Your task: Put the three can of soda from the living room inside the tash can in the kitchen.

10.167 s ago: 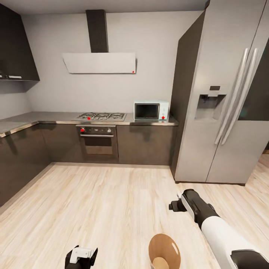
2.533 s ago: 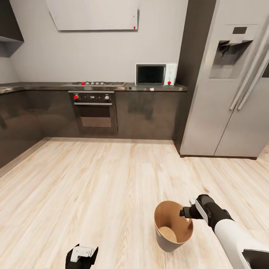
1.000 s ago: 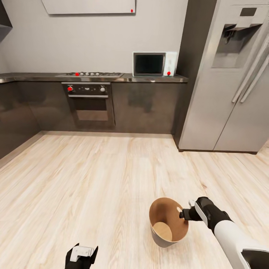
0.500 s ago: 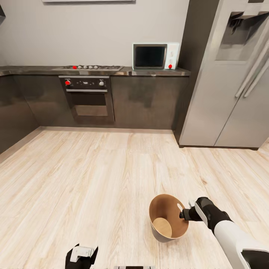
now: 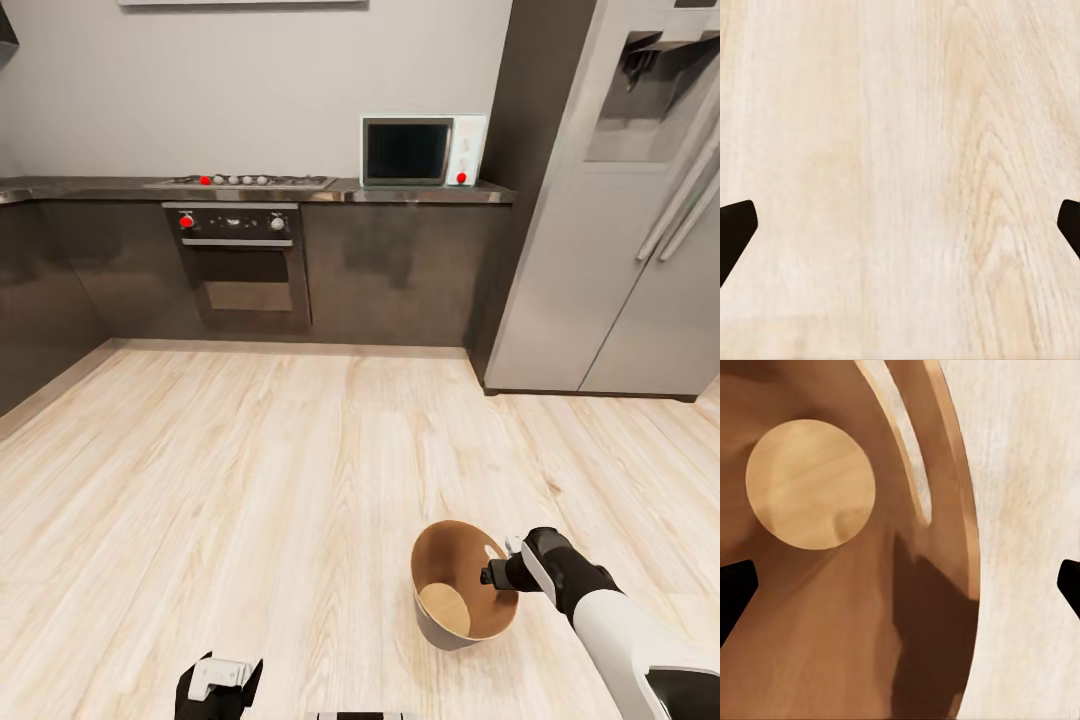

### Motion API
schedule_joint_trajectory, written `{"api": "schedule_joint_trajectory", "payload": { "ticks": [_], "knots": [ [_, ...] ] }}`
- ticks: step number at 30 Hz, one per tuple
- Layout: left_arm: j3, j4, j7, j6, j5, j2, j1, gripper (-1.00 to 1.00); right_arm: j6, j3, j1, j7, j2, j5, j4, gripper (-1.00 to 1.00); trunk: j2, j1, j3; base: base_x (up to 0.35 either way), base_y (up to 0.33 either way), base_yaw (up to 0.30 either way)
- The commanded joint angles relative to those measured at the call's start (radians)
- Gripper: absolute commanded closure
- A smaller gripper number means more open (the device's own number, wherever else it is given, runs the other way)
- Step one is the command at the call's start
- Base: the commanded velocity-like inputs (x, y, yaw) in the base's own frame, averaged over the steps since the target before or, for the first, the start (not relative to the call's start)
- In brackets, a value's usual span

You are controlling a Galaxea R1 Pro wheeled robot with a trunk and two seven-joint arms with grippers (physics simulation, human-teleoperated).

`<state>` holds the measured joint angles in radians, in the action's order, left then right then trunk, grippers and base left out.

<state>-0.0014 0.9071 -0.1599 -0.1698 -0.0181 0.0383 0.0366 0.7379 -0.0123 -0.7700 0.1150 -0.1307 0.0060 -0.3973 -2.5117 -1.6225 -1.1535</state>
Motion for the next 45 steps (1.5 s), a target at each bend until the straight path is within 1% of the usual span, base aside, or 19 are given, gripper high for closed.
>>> {"api": "schedule_joint_trajectory", "payload": {
  "ticks": [1, 10, 16, 35, 45],
  "knots": [
    [0.000, 0.001, 0.000, -0.001, 0.000, 0.000, 0.000, -1.00, 0.000, 0.000, 0.000, 0.000, 0.000, 0.000, 0.000, -1.00, 0.000, 0.000, 0.000, 0.003, 0.057, 0.000],
    [0.002, 0.000, 0.001, -0.003, 0.001, 0.000, 0.000, -1.00, 0.000, 0.000, 0.000, 0.000, -0.003, 0.000, 0.000, -1.00, 0.000, 0.000, 0.000, 0.004, 0.012, 0.000],
    [-0.002, -0.008, 0.001, 0.003, 0.007, 0.000, 0.002, -1.00, 0.000, 0.000, 0.000, 0.000, -0.003, 0.000, 0.000, -1.00, 0.000, 0.000, 0.000, 0.033, -0.142, 0.000],
    [0.003, 0.002, 0.000, -0.003, 0.001, 0.000, 0.002, -1.00, 0.000, 0.000, 0.001, 0.000, 0.000, 0.000, 0.001, -1.00, 0.000, 0.000, 0.000, 0.003, -0.025, 0.000],
    [-0.001, -0.001, -0.001, 0.005, -0.002, 0.000, 0.002, -1.00, 0.000, -0.001, 0.000, 0.000, -0.001, 0.000, 0.001, -1.00, -0.002, -0.004, -0.039, 0.000, 0.000, 0.000]
  ]
}}
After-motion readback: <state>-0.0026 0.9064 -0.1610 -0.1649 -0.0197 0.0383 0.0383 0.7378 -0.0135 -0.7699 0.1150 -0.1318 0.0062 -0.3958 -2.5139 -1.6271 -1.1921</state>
